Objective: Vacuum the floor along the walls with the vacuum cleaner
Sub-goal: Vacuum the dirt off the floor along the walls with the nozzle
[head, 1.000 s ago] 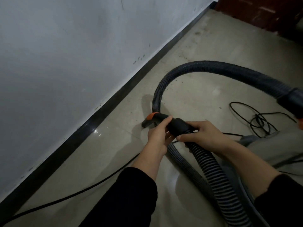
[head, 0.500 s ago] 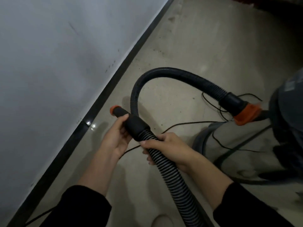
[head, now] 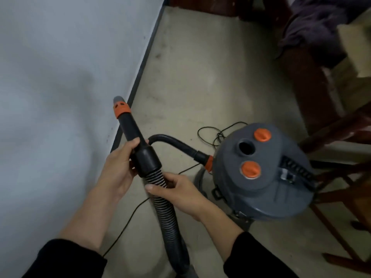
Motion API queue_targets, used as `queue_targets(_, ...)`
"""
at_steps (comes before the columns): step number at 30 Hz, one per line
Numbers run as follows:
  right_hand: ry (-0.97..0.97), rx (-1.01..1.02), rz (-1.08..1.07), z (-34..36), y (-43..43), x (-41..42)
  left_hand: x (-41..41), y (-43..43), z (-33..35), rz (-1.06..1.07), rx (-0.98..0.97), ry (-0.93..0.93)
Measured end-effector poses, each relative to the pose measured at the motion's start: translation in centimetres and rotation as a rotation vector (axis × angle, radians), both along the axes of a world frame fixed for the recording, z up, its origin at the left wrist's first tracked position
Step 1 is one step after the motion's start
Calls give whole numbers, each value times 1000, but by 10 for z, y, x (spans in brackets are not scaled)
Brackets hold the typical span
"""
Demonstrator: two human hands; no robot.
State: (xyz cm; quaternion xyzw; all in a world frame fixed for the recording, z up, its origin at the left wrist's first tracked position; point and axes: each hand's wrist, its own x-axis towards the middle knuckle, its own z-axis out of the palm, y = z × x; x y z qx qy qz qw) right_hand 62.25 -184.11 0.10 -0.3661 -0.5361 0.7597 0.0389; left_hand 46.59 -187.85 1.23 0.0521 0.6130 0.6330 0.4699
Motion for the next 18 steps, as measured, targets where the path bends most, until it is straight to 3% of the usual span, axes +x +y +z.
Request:
queue_targets(5,-269,392,-74,59,58,64,16,32,77,-140,-22,137)
queue_targets(12,-924,762,-196,48,152,195,43,61,66,-293,-212,255)
queue_targets(16,-1247,809,136,14,177,237,43,72,36,-369,-237,294)
queue_targets(18,-1303,799,249,-2,181,241,39,76,24,-401,-258,286)
